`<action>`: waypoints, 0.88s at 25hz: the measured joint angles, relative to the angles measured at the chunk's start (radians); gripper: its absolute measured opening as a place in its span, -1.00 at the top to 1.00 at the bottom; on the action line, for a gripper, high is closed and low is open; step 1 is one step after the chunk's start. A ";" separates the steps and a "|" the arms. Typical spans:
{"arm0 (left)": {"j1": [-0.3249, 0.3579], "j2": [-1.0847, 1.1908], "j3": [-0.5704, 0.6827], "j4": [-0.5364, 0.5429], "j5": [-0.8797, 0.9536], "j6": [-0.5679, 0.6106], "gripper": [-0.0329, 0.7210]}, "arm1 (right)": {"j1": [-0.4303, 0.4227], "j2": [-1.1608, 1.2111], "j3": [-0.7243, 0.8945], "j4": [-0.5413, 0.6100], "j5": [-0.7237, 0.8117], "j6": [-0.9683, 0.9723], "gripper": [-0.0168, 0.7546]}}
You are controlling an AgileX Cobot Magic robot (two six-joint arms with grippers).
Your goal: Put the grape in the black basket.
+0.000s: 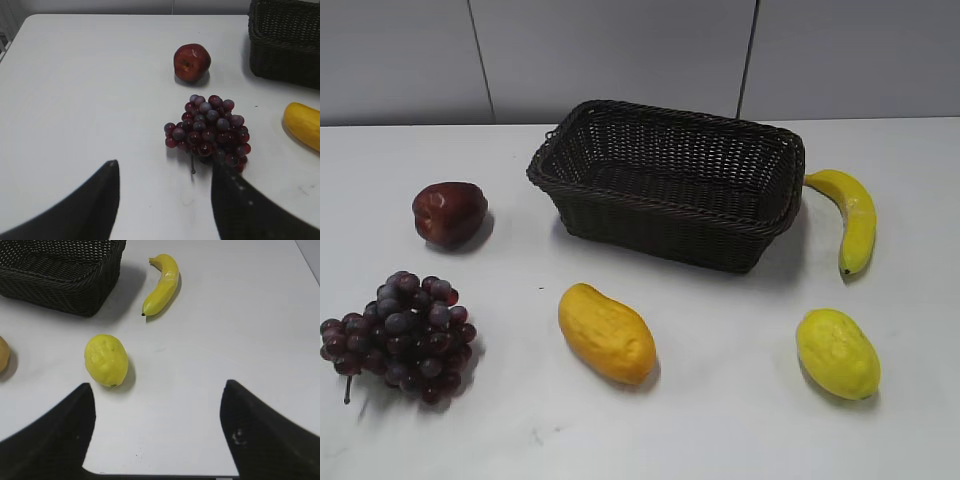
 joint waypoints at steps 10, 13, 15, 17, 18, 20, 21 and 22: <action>0.000 0.000 0.000 0.000 0.000 0.000 -0.53 | 0.000 0.000 0.000 0.000 0.000 0.000 -0.57; 0.000 0.000 0.000 0.000 -0.003 0.000 -0.53 | 0.000 0.000 0.000 0.000 0.000 0.000 -0.57; 0.000 0.000 0.000 -0.009 -0.006 0.000 -0.53 | 0.000 0.000 0.000 0.000 0.000 0.000 -0.57; 0.000 0.017 -0.009 -0.025 -0.007 0.000 -0.53 | 0.000 0.000 0.000 0.000 0.000 0.000 -0.57; 0.000 0.040 -0.019 -0.032 -0.008 0.000 -0.53 | 0.000 0.000 0.000 0.000 0.000 0.000 -0.57; 0.000 0.104 -0.039 -0.039 -0.011 0.004 -0.53 | 0.000 0.000 0.000 0.000 0.000 0.000 -0.57; 0.000 0.135 -0.050 -0.041 -0.012 0.012 -0.54 | 0.000 0.000 0.000 0.000 0.000 0.000 -0.57; 0.000 0.177 -0.060 -0.043 -0.013 0.020 -0.54 | 0.000 0.000 0.000 0.000 0.000 0.000 -0.57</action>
